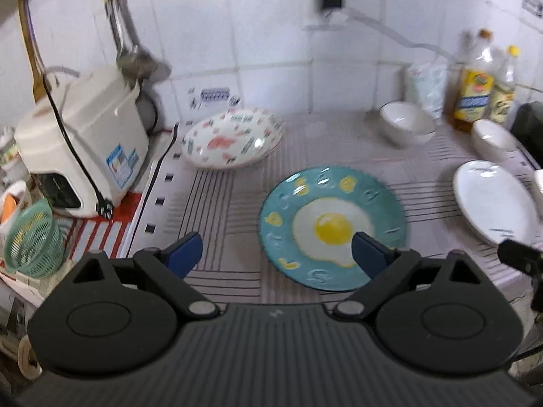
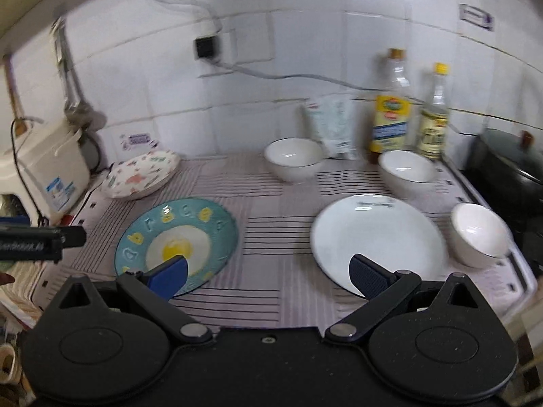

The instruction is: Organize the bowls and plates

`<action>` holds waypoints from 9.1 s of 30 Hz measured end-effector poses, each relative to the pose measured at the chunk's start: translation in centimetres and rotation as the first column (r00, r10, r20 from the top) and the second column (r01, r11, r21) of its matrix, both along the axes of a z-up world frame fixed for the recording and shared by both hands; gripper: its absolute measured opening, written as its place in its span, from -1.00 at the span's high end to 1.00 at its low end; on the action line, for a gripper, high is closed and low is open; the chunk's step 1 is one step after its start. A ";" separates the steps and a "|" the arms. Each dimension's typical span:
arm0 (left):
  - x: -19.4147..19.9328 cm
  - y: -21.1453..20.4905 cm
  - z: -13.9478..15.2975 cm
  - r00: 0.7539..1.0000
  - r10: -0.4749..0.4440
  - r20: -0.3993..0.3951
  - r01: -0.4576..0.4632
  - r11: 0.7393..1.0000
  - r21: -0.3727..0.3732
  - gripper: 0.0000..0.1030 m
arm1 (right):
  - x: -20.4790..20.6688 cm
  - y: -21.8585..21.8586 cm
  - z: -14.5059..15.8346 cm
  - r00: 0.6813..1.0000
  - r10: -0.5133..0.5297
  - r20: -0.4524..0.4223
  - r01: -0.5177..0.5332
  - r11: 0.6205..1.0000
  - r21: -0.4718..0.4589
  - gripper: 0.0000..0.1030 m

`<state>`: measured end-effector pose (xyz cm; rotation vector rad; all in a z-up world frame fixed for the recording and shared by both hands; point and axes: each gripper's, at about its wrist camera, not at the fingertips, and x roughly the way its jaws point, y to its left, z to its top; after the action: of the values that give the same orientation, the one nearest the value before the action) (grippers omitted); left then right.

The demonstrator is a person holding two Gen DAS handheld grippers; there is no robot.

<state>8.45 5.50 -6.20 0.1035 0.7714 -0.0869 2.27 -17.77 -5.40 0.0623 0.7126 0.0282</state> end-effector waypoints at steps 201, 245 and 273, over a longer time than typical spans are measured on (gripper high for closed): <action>15.0 -4.3 -7.8 0.914 -0.063 -0.401 -0.050 0.963 -0.265 0.54 | 16.8 -7.7 -8.7 0.975 0.066 -0.213 0.012 0.939 0.344 0.65; 17.2 -3.5 -10.5 0.870 -0.048 -0.491 -0.162 0.913 -0.375 0.60 | 18.7 -1.6 -8.6 0.969 0.056 -0.239 -0.087 0.989 -0.121 0.18; 13.8 1.8 -1.4 0.918 -0.088 -0.388 -0.020 0.964 -0.266 0.49 | 15.0 2.4 2.5 0.963 0.225 -0.146 -0.211 0.972 0.106 0.18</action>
<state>22.26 7.33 -7.58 -0.1623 1.1580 -0.2502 17.27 -15.39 -2.87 0.0726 0.8739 0.2694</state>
